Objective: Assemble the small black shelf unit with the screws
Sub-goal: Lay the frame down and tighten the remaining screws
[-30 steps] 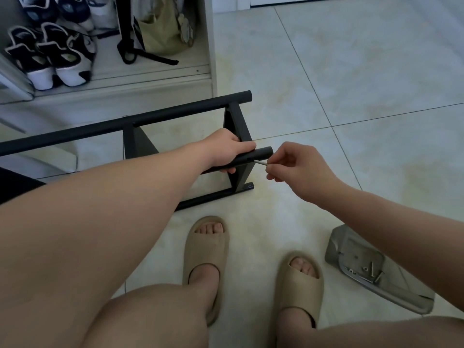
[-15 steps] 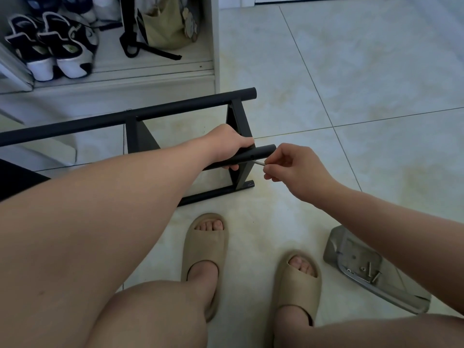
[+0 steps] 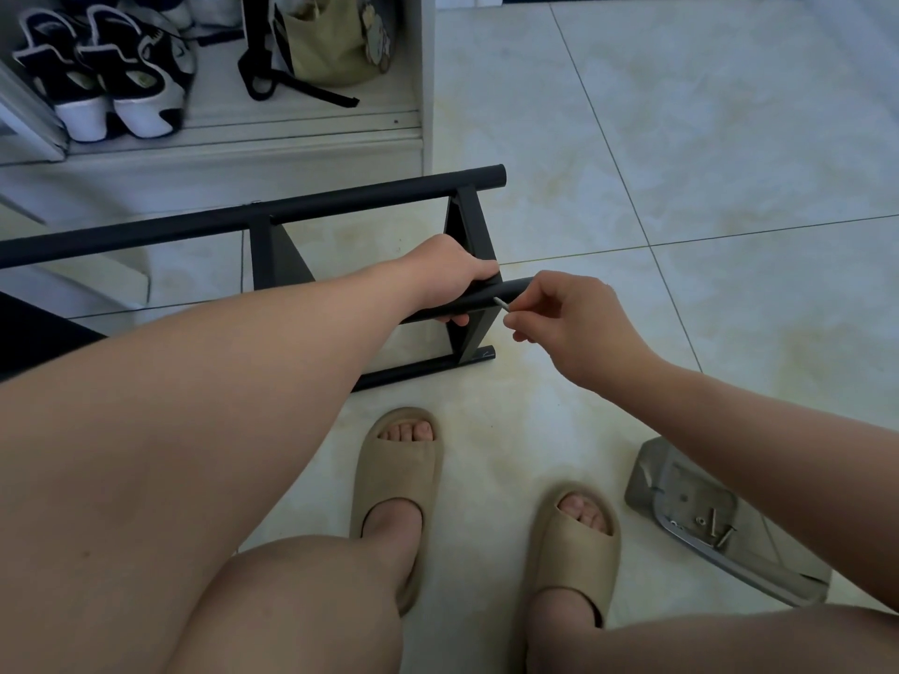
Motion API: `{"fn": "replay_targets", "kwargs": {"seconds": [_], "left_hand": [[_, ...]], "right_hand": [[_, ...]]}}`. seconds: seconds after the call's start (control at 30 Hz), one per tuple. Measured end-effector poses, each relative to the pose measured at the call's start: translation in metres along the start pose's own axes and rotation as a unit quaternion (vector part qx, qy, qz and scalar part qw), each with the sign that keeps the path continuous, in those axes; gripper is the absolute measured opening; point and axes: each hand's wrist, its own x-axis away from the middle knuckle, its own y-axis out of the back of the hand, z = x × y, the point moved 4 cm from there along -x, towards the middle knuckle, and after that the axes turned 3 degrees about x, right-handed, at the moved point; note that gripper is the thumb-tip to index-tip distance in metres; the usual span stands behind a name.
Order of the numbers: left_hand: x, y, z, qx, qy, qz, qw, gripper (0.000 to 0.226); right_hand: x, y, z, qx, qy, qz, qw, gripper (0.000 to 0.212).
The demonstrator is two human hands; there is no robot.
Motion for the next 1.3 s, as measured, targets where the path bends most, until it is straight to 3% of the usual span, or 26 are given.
{"fn": "replay_targets", "kwargs": {"seconds": [0.23,0.57,0.97,1.17,1.3], "left_hand": [[-0.001,0.001,0.001,0.001,-0.007,-0.007,1.000,0.035],[0.000,0.002,0.002,0.003,-0.007,0.009,1.000,0.042],[-0.005,0.003,0.003,0.002,-0.007,0.007,1.000,0.043],[-0.003,0.001,0.003,0.002,-0.006,0.007,1.000,0.042],[-0.002,0.001,0.003,0.016,-0.001,0.008,1.000,0.036]], "right_hand": [[-0.002,-0.011,0.009,0.053,0.020,-0.010,0.998,0.016],[-0.009,-0.016,0.008,0.011,-0.009,-0.030,0.999,0.020],[-0.009,-0.024,-0.003,-0.166,-0.057,-0.044,0.983,0.019],[-0.009,-0.016,0.006,0.043,0.042,-0.012,0.998,0.017],[-0.012,-0.018,0.000,-0.082,-0.030,-0.018,0.996,0.021]]}}
